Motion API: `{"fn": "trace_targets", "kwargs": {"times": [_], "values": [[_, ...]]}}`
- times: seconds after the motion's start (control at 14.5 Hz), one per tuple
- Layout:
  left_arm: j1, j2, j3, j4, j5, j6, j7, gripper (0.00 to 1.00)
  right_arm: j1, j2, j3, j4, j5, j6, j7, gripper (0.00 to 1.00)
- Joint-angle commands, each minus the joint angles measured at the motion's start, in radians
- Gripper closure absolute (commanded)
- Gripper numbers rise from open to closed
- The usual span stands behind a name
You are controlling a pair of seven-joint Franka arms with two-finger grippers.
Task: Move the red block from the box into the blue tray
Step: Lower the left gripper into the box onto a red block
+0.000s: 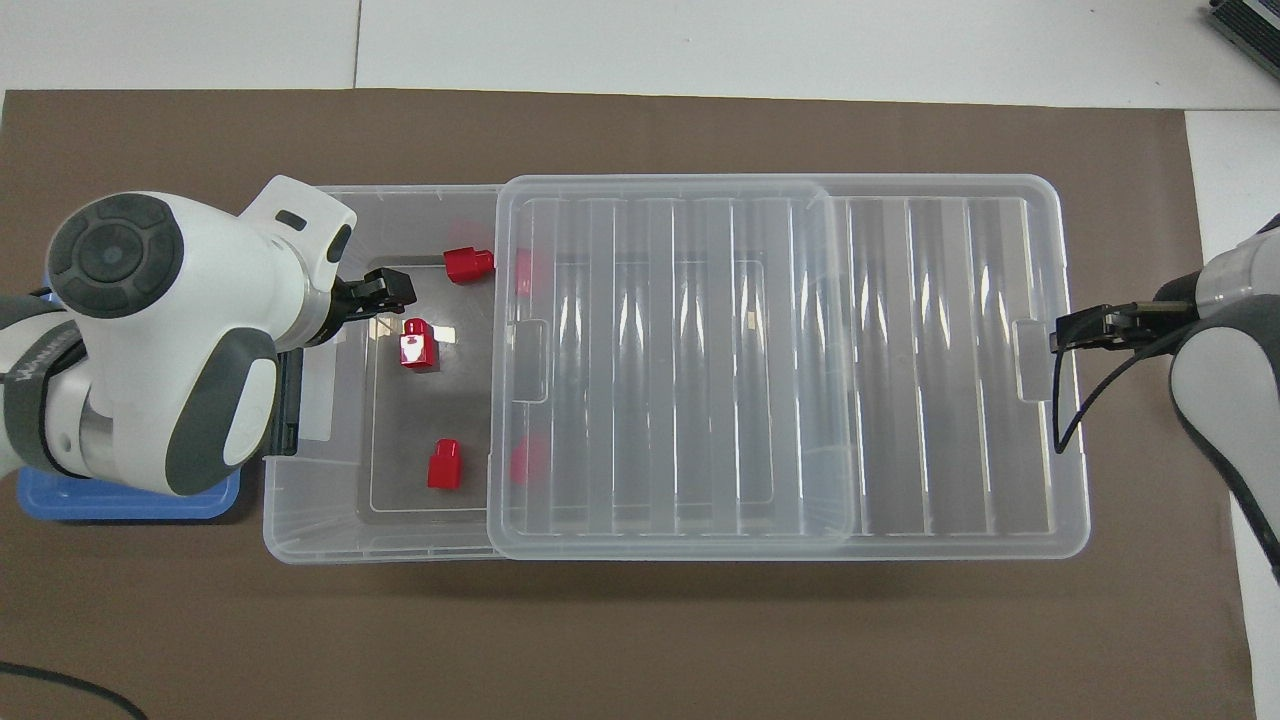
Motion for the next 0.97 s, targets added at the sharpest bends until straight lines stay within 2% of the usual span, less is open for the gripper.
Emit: {"fn": "trace_targets", "kwargs": {"times": [0.0, 0.21, 0.55, 0.9], "values": [[-0.031, -0.044, 0.01, -0.071, 0.024, 0.057, -0.084, 0.0, -0.028, -0.025, 0.003, -0.023, 0.008, 0.0, -0.069, 0.02], [-0.051, -0.026, 0.012, -0.11, 0.024, 0.149, -0.098, 0.0, -0.034, -0.025, 0.003, -0.019, 0.008, -0.003, -0.076, 0.02], [-0.051, 0.015, 0.012, -0.113, 0.026, 0.209, -0.023, 0.0, -0.014, -0.031, 0.018, 0.023, 0.003, -0.012, -0.042, 0.0], [-0.05, 0.074, 0.013, -0.121, 0.026, 0.265, 0.046, 0.0, 0.076, -0.077, 0.018, 0.035, -0.017, -0.05, 0.102, 0.0]]}}
